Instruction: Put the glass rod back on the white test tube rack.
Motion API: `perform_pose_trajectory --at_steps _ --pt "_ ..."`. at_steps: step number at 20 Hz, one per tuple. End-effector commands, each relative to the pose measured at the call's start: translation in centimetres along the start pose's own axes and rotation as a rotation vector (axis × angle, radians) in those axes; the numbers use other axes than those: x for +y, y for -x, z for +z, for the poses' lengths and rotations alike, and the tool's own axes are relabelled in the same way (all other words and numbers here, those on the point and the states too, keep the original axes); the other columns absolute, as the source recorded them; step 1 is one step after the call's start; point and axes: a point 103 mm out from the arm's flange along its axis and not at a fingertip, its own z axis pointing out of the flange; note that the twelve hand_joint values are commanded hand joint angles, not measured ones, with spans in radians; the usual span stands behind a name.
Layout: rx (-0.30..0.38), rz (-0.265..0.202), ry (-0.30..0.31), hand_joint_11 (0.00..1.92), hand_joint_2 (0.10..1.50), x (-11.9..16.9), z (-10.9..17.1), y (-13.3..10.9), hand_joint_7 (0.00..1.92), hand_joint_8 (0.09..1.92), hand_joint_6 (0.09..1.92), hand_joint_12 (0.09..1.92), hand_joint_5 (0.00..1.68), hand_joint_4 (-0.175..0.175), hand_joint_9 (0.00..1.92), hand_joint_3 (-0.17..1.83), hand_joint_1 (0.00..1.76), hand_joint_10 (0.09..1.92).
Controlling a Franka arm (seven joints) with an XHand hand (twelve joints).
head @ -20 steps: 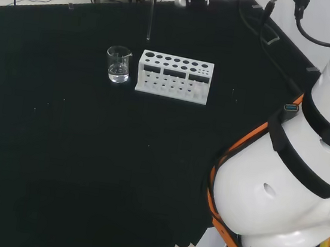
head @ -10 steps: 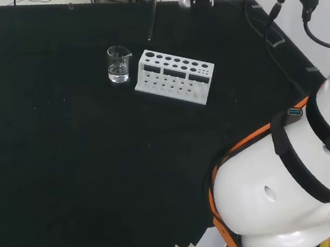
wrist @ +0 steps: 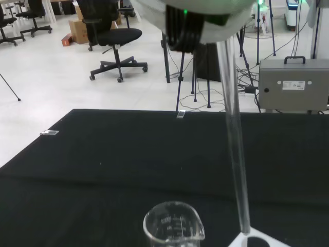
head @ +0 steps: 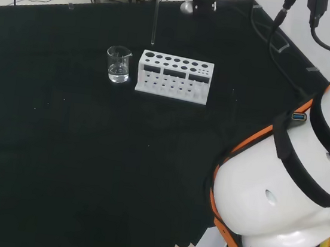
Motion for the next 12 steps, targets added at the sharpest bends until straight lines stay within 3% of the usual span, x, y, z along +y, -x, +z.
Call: perform_pose_trajectory --at_steps 1,5,6,7,9,12 --pt "0.016 0.009 -0.031 1.08 0.8 -2.0 0.1 0.1 1.17 1.09 0.48 0.89 1.17 -0.175 1.66 0.5 1.3 0.83" --pt "0.006 0.048 -0.035 1.08 0.8 -1.1 1.5 0.9 1.17 1.09 0.48 0.89 1.17 -0.175 1.66 0.5 1.3 0.83" --pt "-0.062 0.101 -0.1 1.08 0.8 -0.9 1.7 1.3 1.17 1.09 0.48 0.89 1.17 -0.175 1.66 0.5 1.3 0.83" --pt "-0.074 0.097 -0.105 1.08 0.8 -0.6 1.8 1.2 1.17 1.09 0.48 0.89 1.17 -0.175 1.66 0.5 1.3 0.83" --pt "-0.029 0.055 -0.083 1.08 0.8 -0.3 1.6 1.0 1.17 1.09 0.48 0.89 1.17 -0.175 1.66 0.5 1.3 0.83" --pt "-0.007 0.044 -0.073 1.08 0.8 0.2 1.9 1.1 1.17 1.09 0.48 0.89 1.17 -0.175 1.66 0.49 1.3 0.83"
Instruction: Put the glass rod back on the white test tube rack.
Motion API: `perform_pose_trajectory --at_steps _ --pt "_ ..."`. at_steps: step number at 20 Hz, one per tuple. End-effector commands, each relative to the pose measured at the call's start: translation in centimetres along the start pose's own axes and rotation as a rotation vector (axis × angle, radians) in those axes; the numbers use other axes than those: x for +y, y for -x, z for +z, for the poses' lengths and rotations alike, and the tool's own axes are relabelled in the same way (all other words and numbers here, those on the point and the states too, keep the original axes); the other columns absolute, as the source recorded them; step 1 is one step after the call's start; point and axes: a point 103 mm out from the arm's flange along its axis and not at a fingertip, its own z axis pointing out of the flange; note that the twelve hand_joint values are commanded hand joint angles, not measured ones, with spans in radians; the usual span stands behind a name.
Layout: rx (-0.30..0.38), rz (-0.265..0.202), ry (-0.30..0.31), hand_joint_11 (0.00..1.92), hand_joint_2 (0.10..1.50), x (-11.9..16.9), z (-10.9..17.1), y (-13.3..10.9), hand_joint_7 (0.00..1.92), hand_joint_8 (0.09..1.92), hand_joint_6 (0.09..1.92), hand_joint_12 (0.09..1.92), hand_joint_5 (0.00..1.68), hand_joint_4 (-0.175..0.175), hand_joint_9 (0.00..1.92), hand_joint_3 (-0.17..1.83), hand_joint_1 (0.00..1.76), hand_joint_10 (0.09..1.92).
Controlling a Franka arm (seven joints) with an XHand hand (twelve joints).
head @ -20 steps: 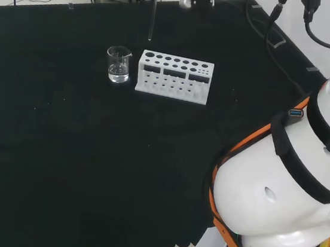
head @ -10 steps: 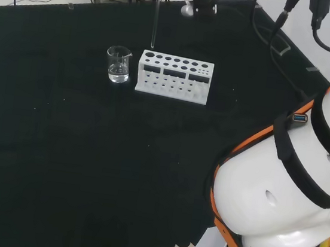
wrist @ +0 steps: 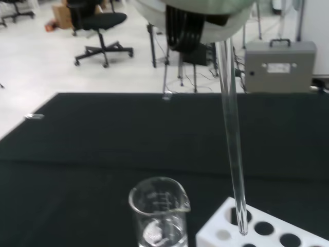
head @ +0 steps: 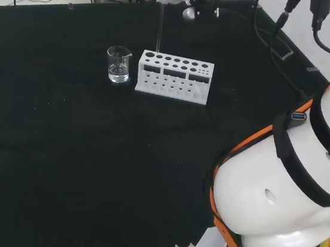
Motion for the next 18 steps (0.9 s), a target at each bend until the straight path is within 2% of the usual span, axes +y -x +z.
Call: perform_pose_trajectory --at_steps 1,8,13,18 --pt "0.024 -0.008 -0.003 1.08 0.8 1.1 0.8 0.7 1.17 1.09 0.48 0.89 1.17 -0.175 1.66 0.49 1.3 0.83" --pt "0.048 -0.035 0.001 1.08 0.8 1.0 0.9 0.9 1.17 1.09 0.48 0.89 1.17 -0.175 1.66 0.5 1.3 0.83" --pt "0.04 -0.034 0.001 1.08 0.8 1.2 0.9 0.7 1.17 1.09 0.48 0.89 1.17 -0.175 1.66 0.5 1.3 0.83" --pt "0.027 -0.053 -0.01 1.08 0.8 2.0 1.3 -1.3 1.17 1.09 0.48 0.89 1.17 -0.175 1.66 0.5 1.3 0.83"
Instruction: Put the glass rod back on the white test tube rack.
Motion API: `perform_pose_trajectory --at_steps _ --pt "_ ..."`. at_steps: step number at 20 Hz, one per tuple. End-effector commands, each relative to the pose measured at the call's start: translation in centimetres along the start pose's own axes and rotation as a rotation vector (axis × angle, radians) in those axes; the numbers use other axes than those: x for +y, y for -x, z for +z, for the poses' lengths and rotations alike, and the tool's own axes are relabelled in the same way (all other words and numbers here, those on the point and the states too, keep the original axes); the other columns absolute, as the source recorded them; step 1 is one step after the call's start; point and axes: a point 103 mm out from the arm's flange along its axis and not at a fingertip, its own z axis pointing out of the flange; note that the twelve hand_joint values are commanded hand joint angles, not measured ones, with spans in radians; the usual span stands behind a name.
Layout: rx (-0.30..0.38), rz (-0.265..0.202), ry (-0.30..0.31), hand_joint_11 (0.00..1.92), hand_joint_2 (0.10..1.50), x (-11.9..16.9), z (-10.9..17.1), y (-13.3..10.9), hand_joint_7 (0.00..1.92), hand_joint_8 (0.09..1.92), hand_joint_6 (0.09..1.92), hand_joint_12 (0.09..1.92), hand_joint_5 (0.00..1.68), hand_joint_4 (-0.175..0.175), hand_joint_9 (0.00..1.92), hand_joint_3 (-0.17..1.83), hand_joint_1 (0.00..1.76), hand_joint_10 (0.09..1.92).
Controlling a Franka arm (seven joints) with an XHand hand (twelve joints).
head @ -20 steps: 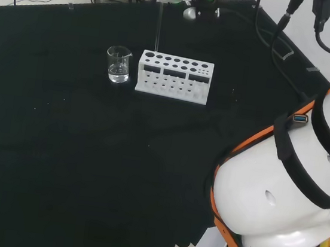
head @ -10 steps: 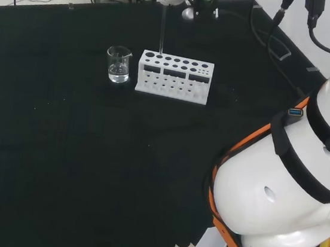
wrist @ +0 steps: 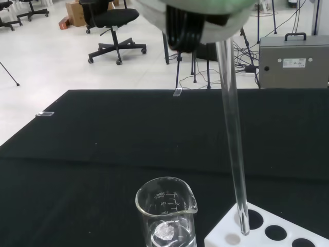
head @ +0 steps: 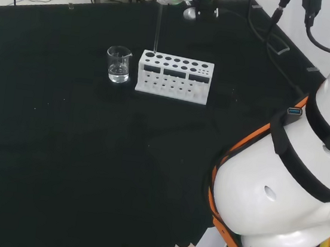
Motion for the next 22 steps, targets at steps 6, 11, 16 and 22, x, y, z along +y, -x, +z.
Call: perform_pose_trajectory --at_steps 6,11,16,22 --pt "0.022 -0.041 -0.004 1.08 0.8 1.3 0.8 -2.6 1.18 1.09 0.48 0.89 1.17 -0.175 1.66 0.5 1.3 0.83" --pt "0.023 -0.046 -0.002 1.09 0.8 1.4 1.0 -2.4 1.18 1.08 0.48 0.89 1.17 -0.175 1.66 0.5 1.3 0.83" --pt "0.022 -0.034 -0.02 1.09 0.8 1.8 1.3 -1.7 1.18 1.08 0.48 0.89 1.17 -0.175 1.66 0.5 1.3 0.83" --pt "0.024 -0.023 -0.006 1.09 0.8 2.0 1.5 -0.8 1.18 1.08 0.48 0.89 1.17 -0.175 1.66 0.5 1.3 0.83"
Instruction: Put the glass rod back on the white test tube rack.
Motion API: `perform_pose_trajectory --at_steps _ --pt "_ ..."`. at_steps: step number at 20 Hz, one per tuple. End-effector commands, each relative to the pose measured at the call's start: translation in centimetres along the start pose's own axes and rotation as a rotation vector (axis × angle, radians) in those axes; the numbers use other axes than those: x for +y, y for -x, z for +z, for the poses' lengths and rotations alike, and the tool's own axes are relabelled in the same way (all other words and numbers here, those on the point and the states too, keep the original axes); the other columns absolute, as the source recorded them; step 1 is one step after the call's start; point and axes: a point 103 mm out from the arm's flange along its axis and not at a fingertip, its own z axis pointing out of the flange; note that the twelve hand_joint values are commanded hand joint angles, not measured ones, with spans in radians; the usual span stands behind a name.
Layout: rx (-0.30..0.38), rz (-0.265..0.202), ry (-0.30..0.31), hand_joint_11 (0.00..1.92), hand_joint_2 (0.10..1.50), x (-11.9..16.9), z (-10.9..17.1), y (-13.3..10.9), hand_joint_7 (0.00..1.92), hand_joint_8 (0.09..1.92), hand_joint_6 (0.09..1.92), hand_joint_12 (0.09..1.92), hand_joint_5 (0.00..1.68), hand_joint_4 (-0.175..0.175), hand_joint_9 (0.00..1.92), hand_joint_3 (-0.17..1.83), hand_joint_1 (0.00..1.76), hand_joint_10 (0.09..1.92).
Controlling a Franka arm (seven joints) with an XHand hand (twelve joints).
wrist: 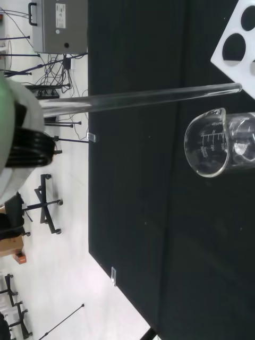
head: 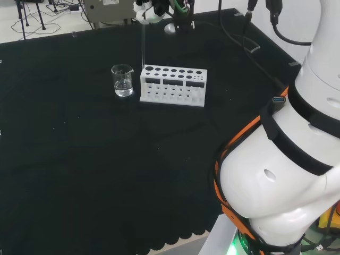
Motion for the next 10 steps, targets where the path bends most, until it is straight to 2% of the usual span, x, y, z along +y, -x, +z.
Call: perform_pose_trajectory --at_steps 1,10 --pt "0.004 0.013 0.006 1.09 0.8 0.01 0.11 0.85 1.18 1.08 0.48 0.89 1.17 -0.175 1.66 0.5 1.3 0.83" --pt "0.01 0.018 0.006 1.09 0.8 0.07 0.42 1.38 1.18 1.08 0.47 0.89 1.17 -0.175 1.66 0.5 1.3 0.83"
